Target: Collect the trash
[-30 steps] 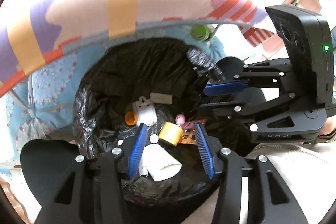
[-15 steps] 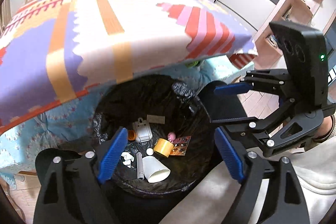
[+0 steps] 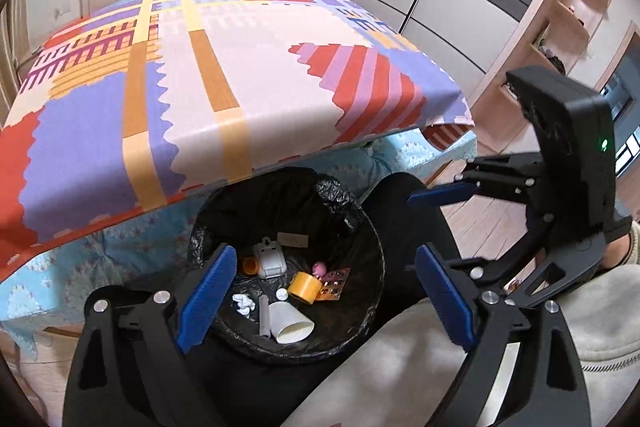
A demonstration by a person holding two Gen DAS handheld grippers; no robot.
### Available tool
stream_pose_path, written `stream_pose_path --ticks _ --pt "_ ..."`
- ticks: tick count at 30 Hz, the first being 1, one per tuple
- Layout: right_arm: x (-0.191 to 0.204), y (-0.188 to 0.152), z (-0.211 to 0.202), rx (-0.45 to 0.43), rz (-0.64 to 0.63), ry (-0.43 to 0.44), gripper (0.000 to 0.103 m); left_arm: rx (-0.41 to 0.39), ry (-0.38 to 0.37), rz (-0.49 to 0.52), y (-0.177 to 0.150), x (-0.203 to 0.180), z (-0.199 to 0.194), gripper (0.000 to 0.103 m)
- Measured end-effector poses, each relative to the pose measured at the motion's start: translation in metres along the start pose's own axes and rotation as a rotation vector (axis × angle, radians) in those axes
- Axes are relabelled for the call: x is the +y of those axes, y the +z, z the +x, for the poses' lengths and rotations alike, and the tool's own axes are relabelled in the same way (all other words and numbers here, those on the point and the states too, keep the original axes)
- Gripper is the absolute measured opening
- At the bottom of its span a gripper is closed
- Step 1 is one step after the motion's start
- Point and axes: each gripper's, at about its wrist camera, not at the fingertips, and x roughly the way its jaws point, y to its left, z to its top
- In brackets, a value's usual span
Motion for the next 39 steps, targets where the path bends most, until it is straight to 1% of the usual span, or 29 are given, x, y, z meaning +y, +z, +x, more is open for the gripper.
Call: stream_pose_path --ticks 7,19,25,39 --pt "0.0023 -0.0016 -0.0081 -0.009 -0.004 -0.005 0.071 0.000 -0.025 0.007 -0.0042 -0.0044 -0.0045 0.088" --pt "0.0026 -0.0022 -0.0097 -0.009 0.000 0.010 0.071 0.003 -0.033 0.016 -0.0056 -0.0062 -0.0040 0.088" --pt "0.0031 -0.0032 -0.0084 -0.006 0.000 0.003 0.071 0.020 -0.036 0.015 -0.0069 -0.0054 0.0017 0.088" --pt "0.0042 -0.0026 -0.0092 -0.006 -0.004 0.004 0.071 0.021 -0.041 0.014 -0.0082 -0.0050 0.0032 0.088"
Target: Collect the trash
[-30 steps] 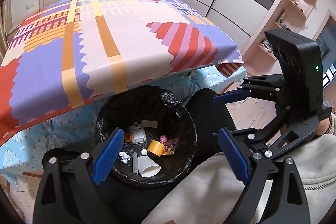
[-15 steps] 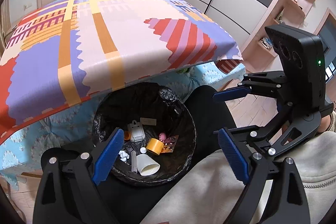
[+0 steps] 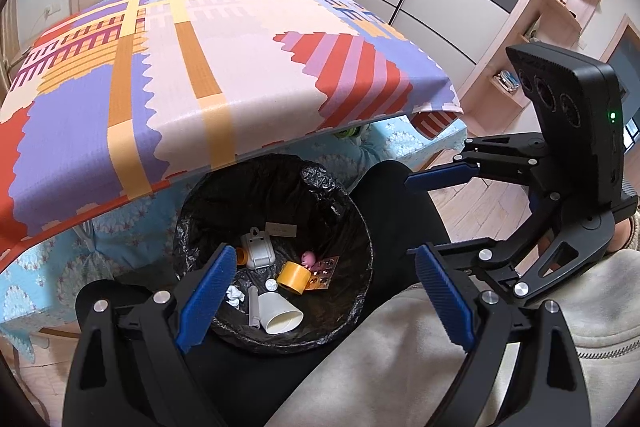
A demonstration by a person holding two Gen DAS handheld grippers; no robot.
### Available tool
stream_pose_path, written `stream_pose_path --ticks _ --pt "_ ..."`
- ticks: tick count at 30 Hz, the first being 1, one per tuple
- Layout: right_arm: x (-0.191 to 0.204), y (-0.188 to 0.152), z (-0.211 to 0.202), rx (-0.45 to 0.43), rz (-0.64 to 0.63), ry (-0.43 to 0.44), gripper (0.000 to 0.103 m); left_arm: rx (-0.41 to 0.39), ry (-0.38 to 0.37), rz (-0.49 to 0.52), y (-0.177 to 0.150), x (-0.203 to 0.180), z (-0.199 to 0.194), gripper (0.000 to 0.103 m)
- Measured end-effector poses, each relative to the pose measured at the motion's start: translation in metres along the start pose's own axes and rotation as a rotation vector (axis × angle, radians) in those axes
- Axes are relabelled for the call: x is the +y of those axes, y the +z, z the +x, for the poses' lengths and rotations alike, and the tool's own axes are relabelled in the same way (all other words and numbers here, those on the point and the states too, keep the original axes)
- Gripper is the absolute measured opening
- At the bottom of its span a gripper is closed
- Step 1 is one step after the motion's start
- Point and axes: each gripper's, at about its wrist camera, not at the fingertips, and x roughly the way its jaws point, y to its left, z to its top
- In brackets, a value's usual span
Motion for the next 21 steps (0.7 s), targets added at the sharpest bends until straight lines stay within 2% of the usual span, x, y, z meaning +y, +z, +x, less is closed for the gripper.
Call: stream_pose_path --ticks 21 --pt "0.0014 0.0025 -0.0054 -0.015 -0.006 -0.001 0.071 0.000 0.006 -0.004 0.0009 -0.0006 -0.0005 0.088"
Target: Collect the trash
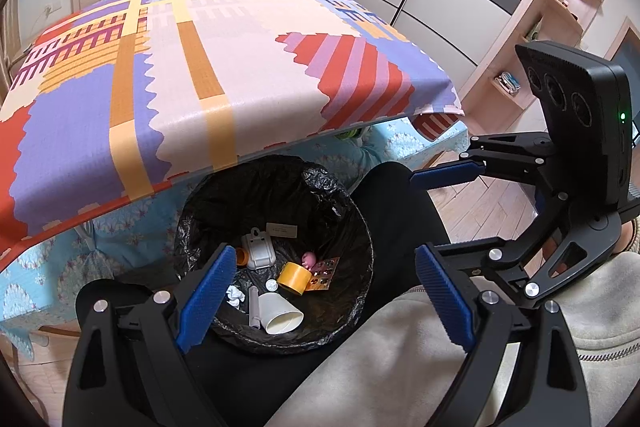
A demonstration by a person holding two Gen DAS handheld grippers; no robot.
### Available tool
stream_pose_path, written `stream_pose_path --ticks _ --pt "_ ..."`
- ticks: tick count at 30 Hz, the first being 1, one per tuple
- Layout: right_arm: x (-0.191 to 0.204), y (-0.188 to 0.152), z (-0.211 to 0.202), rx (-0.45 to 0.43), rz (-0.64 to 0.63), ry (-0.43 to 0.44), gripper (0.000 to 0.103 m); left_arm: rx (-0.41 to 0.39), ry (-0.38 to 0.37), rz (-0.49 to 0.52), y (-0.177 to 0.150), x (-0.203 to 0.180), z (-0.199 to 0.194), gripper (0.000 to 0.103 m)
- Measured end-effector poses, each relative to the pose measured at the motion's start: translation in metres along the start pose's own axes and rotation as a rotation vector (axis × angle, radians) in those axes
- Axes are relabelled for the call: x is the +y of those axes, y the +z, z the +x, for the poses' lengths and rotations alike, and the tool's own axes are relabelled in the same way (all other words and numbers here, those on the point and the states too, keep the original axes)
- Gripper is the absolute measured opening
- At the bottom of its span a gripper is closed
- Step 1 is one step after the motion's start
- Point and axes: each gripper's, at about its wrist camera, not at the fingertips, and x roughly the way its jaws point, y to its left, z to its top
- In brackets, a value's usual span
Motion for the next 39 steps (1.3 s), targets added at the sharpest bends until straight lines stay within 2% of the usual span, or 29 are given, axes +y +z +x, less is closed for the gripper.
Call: stream_pose_path --ticks 39 --pt "-0.0006 0.0014 -0.0040 -0.012 0.003 -0.012 0.071 0.001 -0.005 0.007 0.0026 -0.0011 0.0003 0.088"
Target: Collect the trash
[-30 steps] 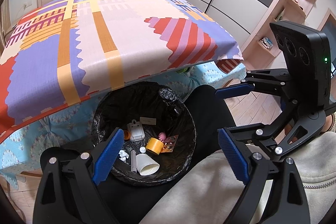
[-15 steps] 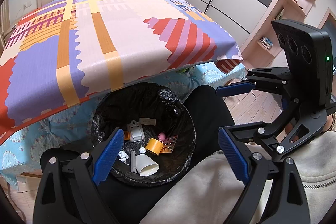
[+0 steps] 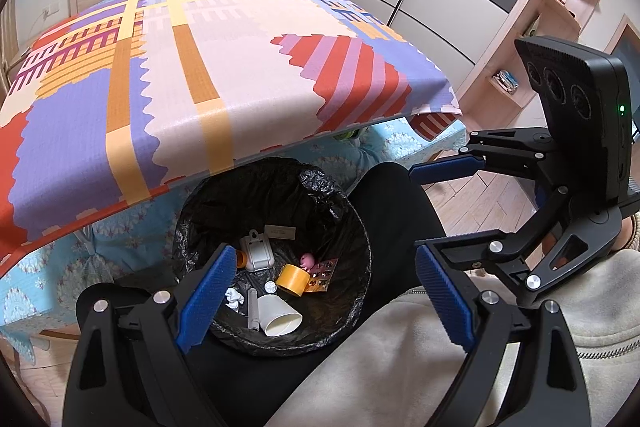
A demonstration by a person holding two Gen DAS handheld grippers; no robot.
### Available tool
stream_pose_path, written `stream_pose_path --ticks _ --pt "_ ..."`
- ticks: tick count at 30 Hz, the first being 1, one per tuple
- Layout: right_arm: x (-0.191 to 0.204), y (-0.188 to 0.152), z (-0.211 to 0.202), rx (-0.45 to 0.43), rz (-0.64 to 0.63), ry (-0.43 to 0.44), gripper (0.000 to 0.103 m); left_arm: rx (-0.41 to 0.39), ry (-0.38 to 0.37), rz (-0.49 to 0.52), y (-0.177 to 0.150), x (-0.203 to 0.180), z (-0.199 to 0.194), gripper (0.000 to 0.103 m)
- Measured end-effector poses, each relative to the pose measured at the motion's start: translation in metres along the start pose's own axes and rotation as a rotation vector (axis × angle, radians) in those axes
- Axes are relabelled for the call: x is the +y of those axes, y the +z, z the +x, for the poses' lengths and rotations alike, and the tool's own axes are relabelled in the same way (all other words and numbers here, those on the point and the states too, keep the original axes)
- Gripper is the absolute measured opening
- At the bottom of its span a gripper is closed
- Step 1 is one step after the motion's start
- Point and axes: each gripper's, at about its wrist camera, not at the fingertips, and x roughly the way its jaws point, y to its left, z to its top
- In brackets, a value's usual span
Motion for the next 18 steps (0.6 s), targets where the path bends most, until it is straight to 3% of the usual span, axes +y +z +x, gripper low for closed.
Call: stream_pose_path --ticks 18 --pt "0.0003 -0.0002 -0.0006 -0.002 0.000 0.002 0.071 0.001 -0.004 -0.002 -0.0009 0.0009 0.0005 0.088"
